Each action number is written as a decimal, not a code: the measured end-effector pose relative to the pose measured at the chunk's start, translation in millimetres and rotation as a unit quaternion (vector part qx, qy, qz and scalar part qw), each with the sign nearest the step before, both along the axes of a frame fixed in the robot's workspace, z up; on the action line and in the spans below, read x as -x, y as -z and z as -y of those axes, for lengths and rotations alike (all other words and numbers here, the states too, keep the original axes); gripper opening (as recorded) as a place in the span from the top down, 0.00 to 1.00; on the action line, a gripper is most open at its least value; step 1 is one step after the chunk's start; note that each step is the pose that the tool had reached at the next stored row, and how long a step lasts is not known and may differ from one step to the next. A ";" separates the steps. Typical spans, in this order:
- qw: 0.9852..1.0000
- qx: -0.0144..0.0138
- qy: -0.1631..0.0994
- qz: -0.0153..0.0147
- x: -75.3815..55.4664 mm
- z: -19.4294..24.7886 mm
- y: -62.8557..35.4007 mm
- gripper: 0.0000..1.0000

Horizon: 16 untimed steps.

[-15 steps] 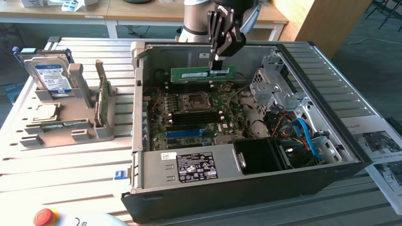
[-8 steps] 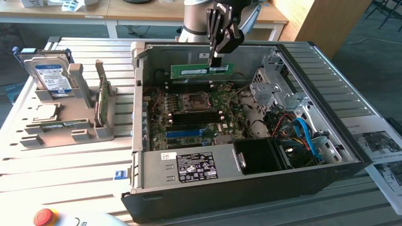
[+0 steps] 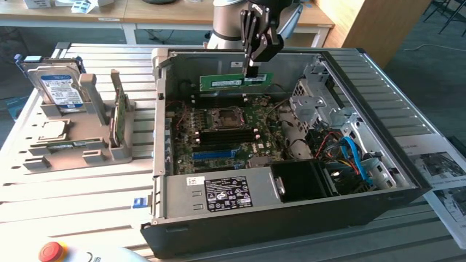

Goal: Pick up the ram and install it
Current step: 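Pick up the ram and move it above insertion slot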

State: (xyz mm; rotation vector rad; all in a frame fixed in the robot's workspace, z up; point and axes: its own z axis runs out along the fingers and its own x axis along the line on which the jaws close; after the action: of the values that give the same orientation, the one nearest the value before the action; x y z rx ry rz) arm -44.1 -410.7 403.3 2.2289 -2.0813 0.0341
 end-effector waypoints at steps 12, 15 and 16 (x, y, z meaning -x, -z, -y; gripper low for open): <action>1.000 -0.017 0.000 0.006 0.1 0.0 0.0 0.88; 1.000 -0.018 0.000 0.007 0.3 0.0 0.2 0.88; 1.000 -0.018 0.001 0.007 0.4 0.0 0.1 0.88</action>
State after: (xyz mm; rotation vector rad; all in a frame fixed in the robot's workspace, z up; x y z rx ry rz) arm -44.5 -410.7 403.1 2.2538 -2.1063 0.0122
